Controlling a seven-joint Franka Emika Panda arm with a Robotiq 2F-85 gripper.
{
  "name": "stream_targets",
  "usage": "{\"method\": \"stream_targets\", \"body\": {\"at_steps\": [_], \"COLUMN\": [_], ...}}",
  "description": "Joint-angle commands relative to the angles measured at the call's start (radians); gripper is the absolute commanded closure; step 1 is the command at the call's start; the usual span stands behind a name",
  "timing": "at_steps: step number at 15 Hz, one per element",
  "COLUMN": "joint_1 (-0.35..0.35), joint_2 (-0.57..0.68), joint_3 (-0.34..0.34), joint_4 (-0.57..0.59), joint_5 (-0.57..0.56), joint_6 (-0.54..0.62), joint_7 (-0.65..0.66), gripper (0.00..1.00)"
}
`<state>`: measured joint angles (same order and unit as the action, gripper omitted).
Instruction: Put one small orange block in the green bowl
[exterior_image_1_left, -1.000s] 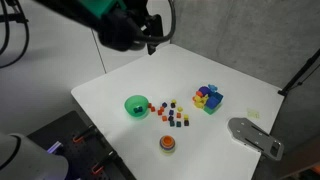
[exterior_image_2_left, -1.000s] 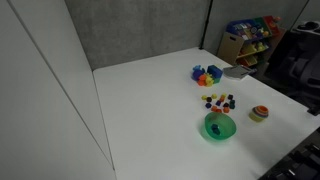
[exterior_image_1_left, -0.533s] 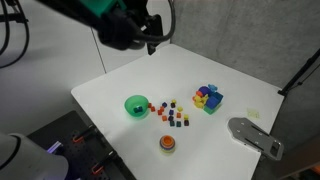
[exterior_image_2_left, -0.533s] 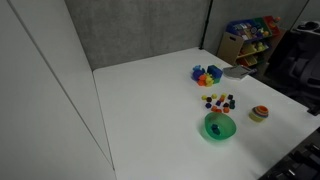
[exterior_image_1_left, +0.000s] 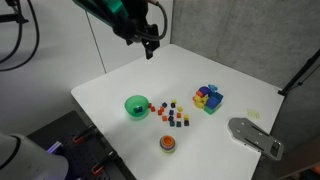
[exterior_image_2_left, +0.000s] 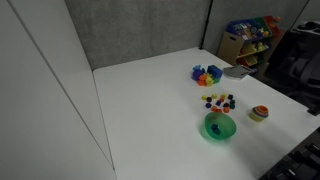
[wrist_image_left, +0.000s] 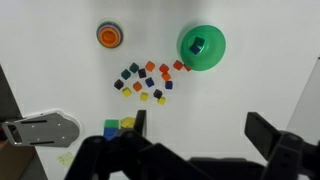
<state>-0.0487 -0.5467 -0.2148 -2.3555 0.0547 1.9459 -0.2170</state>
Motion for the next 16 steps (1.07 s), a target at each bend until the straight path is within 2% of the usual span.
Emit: {"method": "stream_targets", "body": {"at_steps": [1,5,10,16], "joint_1": [-0.035,-0.048,-0.047,-0.027], "joint_2": [0.084,0.161,0.279,0.439], "joint_3": [0.072,0.130,0.172,0.173], "joint_4": [0.017,-0.011,-0.047,-0.043], "joint_5": [-0.031,-0.056,-0.086,-0.043], "joint_6": [0.037,0.116,0.190,0.242], "joint_7": [0.123,0.270,0.420,0.466], "gripper": [0.00,0.00,0.00,0.00]}}
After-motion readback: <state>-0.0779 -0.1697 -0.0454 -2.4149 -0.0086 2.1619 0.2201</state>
